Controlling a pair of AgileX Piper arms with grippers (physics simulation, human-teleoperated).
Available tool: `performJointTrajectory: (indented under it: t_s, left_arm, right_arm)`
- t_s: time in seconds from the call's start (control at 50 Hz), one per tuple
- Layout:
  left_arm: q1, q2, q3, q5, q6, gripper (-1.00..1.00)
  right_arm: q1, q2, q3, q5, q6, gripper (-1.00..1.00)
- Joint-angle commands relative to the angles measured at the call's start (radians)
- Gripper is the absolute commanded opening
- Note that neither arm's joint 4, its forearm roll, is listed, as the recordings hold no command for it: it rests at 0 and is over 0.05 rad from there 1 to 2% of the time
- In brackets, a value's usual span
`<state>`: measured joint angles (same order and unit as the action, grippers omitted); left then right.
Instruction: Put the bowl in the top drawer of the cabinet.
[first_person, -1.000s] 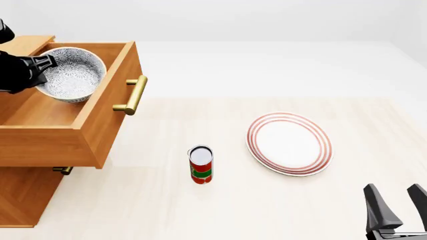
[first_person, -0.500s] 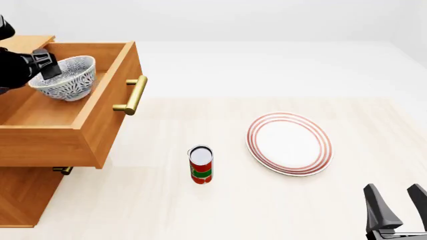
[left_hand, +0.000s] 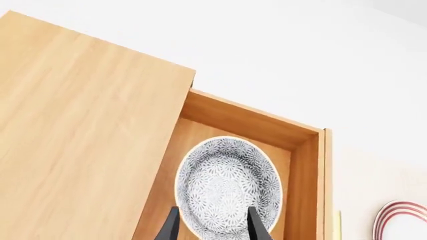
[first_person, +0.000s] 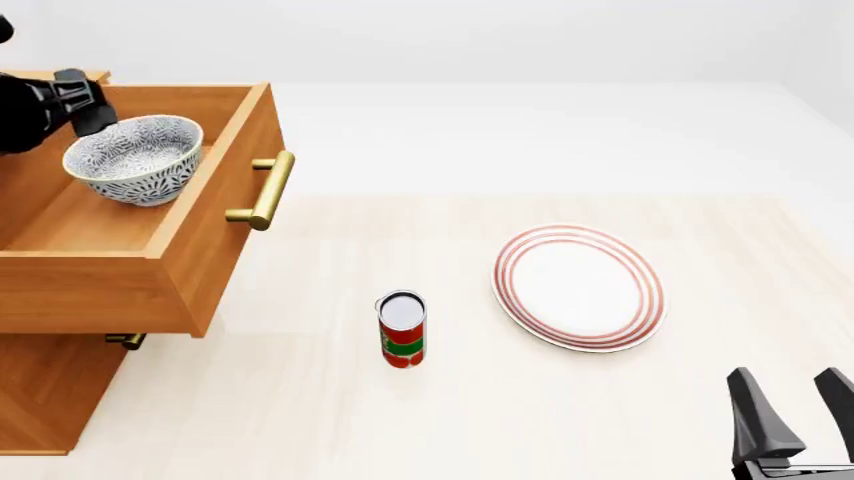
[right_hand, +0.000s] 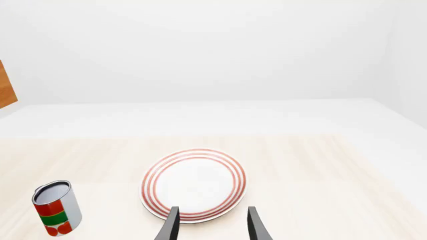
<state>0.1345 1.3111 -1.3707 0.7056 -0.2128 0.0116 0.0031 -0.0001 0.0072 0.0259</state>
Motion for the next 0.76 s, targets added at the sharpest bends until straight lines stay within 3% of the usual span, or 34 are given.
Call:
performJointTrajectory:
  t_s: [0.02, 0.38, 0.76]
  left_arm:
    - [-0.023, -0.043, -0.039, 0.028, -0.001, 1.0]
    - [-0.125, -0.193, -0.076, 0.06, -0.045, 1.0]
    - [-0.246, -0.401, 0.02, 0.039, -0.153, 1.0]
  right_arm:
    - [0.0, 0.0, 0.0, 0.0, 0.0, 1.0]
    - [0.0, 0.0, 0.0, 0.0, 0.0, 1.0]
    - [0.0, 0.0, 0.0, 0.0, 0.0, 1.0]
